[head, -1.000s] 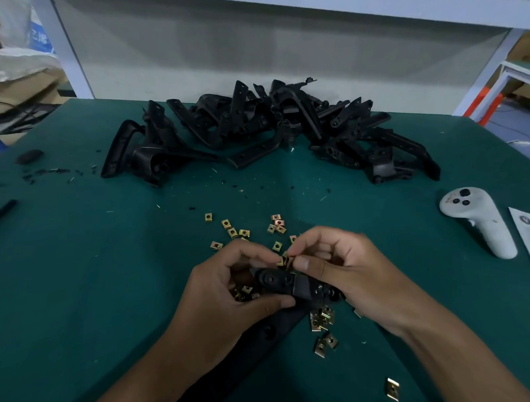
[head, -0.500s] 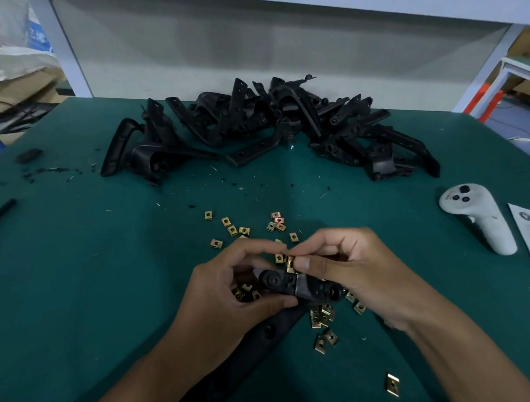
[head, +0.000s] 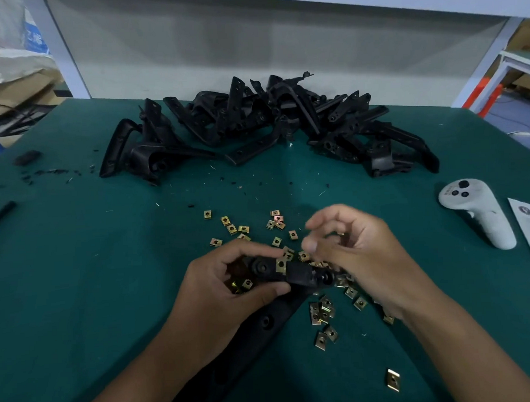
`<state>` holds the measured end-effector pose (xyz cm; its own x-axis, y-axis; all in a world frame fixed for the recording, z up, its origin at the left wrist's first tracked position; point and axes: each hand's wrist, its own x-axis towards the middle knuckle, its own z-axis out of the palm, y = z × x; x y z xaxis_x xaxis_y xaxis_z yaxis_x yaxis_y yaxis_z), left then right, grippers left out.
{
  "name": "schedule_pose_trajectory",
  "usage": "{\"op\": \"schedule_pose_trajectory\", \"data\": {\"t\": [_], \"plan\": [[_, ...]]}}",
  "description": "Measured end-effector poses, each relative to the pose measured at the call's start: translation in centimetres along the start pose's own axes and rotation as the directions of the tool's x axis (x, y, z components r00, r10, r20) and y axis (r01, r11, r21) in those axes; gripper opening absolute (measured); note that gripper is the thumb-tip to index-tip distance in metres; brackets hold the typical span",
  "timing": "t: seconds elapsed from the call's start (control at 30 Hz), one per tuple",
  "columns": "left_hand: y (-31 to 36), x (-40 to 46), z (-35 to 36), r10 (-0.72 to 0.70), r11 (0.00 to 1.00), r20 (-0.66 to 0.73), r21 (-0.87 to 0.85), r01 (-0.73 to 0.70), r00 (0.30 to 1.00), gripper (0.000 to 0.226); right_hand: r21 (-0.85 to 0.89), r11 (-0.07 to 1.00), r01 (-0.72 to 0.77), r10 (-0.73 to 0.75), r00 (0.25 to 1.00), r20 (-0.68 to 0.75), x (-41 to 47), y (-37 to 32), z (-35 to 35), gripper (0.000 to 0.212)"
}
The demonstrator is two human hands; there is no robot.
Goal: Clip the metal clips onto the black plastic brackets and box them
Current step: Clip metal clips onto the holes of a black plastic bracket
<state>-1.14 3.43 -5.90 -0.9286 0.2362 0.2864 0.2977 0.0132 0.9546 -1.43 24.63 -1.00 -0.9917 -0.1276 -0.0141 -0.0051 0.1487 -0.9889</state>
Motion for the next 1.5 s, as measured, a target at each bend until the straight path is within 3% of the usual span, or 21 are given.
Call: {"op": "schedule_pose_trajectory", "data": {"t": [0.13, 0.33, 0.5, 0.8, 1.5], "plan": [[0.02, 0.14, -0.23, -0.067, 0.997, 0.015, -0.047, 0.068, 0.998, 0.027, 0.132, 0.990, -0.052, 0.065, 0.994, -0.091, 0.45, 0.42, -0.29, 0.022], [-0.04, 0.36, -0.34, -0.117, 0.986, 0.001, -0.121, 0.117, 0.993, 0.025, 0.116, 0.992, -0.045, 0.046, 0.999, -0.001, 0.50, 0.46, -0.65, 0.025], [0.05, 0.45, -0.31, -0.118, 0.968, 0.028, -0.220, 0.121, 0.993, 0.026, 0.238, 0.971, -0.010, 0.023, 0.998, -0.053, 0.62, 0.48, -0.57, 0.029], [0.28, 0.33, -0.09, -0.119, 0.961, 0.027, -0.249, 0.122, 0.993, 0.034, 0.180, 0.984, -0.001, 0.004, 1.000, -0.019, 0.67, 0.58, -0.47, 0.013], [0.20, 0.17, 0.18, -0.109, 0.972, 0.051, -0.202, 0.117, 0.993, 0.024, 0.007, 0.999, 0.037, -0.037, 0.997, 0.069, 0.22, 0.51, -0.41, 0.020]]}}
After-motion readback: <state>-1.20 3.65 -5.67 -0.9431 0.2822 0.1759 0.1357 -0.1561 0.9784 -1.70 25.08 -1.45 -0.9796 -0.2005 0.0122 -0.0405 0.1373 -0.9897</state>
